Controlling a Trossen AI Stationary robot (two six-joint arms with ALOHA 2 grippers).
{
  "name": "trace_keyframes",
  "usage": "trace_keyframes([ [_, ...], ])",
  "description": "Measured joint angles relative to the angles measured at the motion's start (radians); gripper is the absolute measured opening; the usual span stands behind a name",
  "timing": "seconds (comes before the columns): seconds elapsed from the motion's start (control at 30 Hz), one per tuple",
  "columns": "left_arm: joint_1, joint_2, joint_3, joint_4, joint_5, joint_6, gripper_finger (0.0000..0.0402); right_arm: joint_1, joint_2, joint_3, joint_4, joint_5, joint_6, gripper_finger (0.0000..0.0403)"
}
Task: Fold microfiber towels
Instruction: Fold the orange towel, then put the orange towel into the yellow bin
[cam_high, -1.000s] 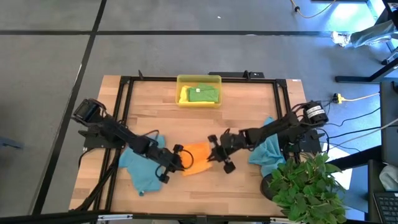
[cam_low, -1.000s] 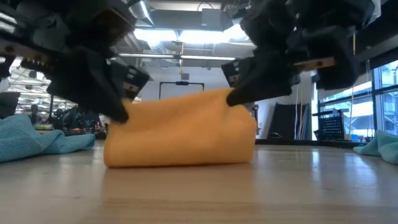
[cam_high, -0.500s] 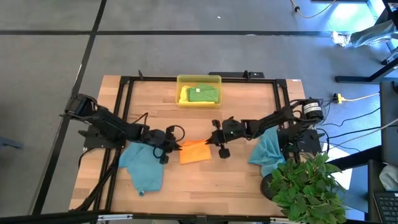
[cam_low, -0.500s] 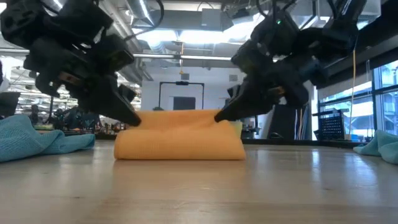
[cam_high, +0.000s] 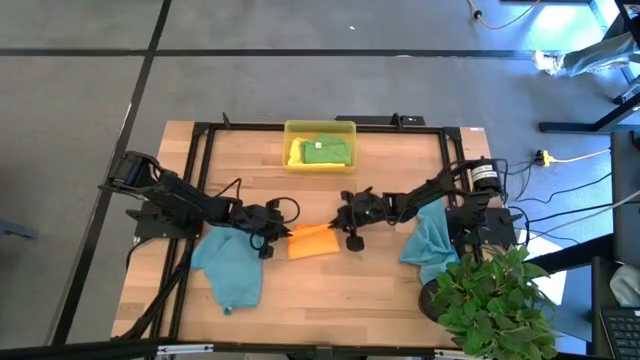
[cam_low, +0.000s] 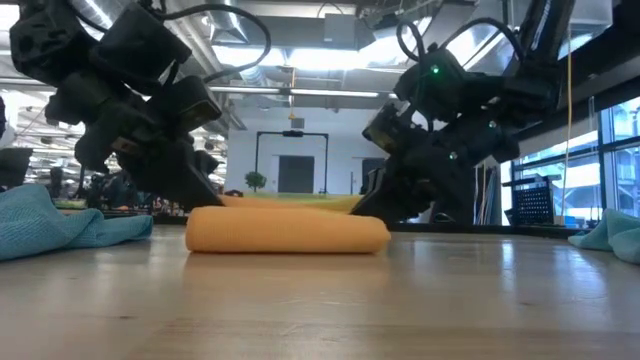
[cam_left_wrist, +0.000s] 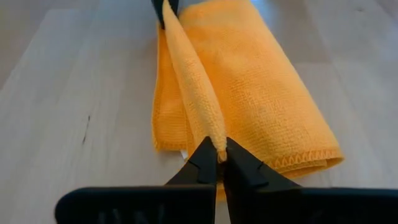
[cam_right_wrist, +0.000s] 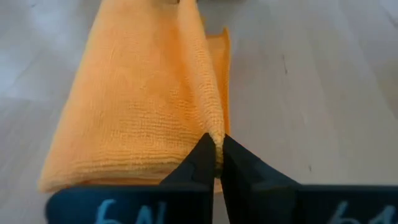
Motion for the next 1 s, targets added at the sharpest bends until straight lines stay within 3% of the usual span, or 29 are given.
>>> trace_keyframes([
  [0.47, 0.000, -0.036, -0.001, -0.013, -0.055, 0.007, 0.0084, -0.007, -0.029, -0.002, -0.015, 0.081, 0.041, 0.0122],
  [0.8, -0.018, -0.212, 0.000, -0.068, -0.080, 0.029, 0.0088, 0.011, -0.198, -0.001, -0.126, 0.082, -0.040, 0.0201],
  [1.0, -0.106, -0.196, 0.018, -0.096, -0.091, 0.037, 0.0087, 0.108, -0.193, -0.001, -0.155, 0.076, -0.173, 0.0234],
])
